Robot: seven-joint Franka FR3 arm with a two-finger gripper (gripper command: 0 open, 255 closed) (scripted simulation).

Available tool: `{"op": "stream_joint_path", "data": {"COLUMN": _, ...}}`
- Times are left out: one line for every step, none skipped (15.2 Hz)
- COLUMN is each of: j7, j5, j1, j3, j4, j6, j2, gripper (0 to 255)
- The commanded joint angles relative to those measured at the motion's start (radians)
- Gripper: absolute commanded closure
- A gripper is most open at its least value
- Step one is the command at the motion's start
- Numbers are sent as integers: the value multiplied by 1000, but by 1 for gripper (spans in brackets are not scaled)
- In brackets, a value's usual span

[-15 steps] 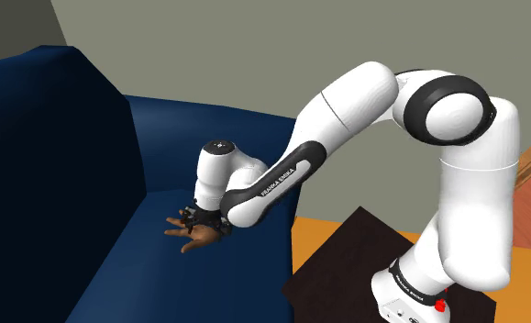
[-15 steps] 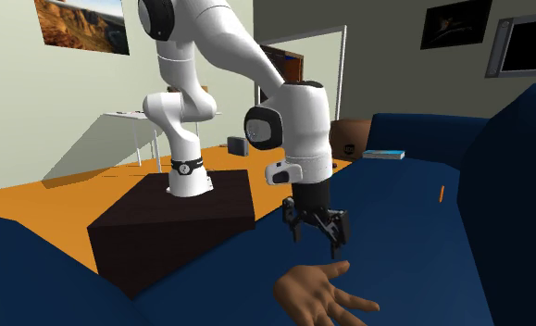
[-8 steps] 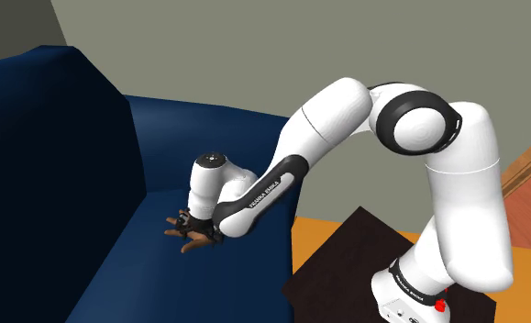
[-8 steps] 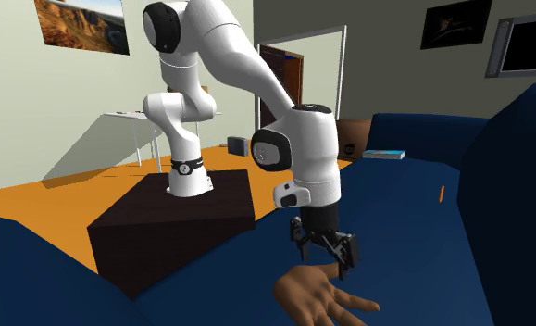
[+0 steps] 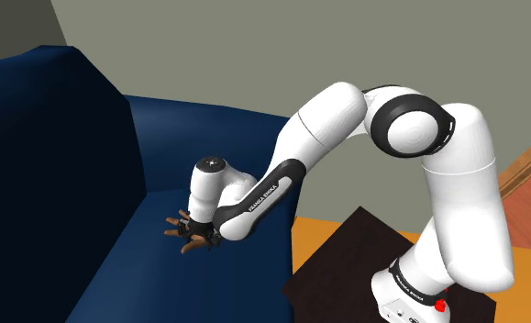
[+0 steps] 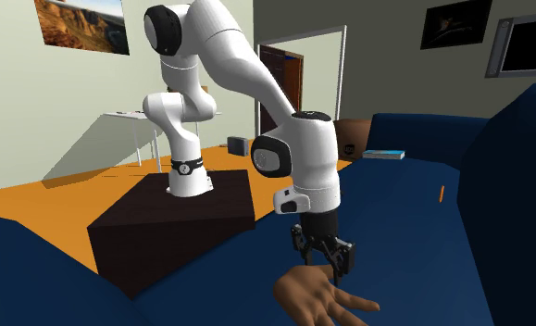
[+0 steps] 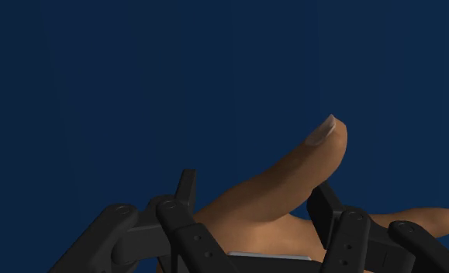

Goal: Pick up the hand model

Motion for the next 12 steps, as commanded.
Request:
{"op": "stream_joint_path", "data": {"j7": 0, "j5": 0, "j1": 0, "j3": 0, "j4": 0, "j6": 1, "j2": 1, "gripper": 255}}
{"op": "stream_joint_path", "data": {"j7": 0, "j5": 0, "j1": 0, "j3": 0, "j4": 1, "j6": 0, "j2": 1, "gripper": 255}}
{"op": "stream_joint_path", "data": {"j7": 0, "j5": 0, "j1": 0, "j3": 0, "j4": 0, "j6": 1, "j2": 1, "gripper": 255}}
{"op": "stream_joint_path", "data": {"j7": 0, "j5": 0, "j1": 0, "j3": 0, "j4": 0, "j6": 1, "j2": 1, "gripper": 255}}
{"op": "stream_joint_path", "data": {"j7": -2, "j5": 0, "j1": -2, "j3": 0, "j4": 0, "j6": 1, "j2": 1, "gripper": 255}}
{"op": "stream_joint_path", "data": {"j7": -4, "j5": 4, "j1": -5, "j3": 4, "j4": -4, "j6": -7, "j2": -11, "gripper": 255}}
{"op": "stream_joint_path", "data": {"j7": -6, "j5": 7, "j1": -9, "j3": 9, "j4": -6, "j6": -16, "j2": -22, "gripper": 255}}
{"op": "stream_joint_path", "data": {"j7": -8, "j5": 11, "j1": -12, "j3": 13, "j4": -9, "j6": -24, "j2": -33, "gripper": 255}}
{"op": "stream_joint_path", "data": {"j7": -10, "j5": 15, "j1": -16, "j3": 18, "j4": -12, "j6": -33, "j2": -44, "gripper": 255}}
{"op": "stream_joint_path", "data": {"j7": -12, "j5": 19, "j1": -19, "j3": 22, "j4": -14, "j6": -41, "j2": -55, "gripper": 255}}
{"op": "stream_joint_path", "data": {"j7": -14, "j5": 24, "j1": -23, "j3": 27, "j4": -16, "j6": -50, "j2": -66, "gripper": 255}}
{"op": "stream_joint_path", "data": {"j7": -16, "j5": 28, "j1": -26, "j3": 31, "j4": -18, "j6": -59, "j2": -77, "gripper": 255}}
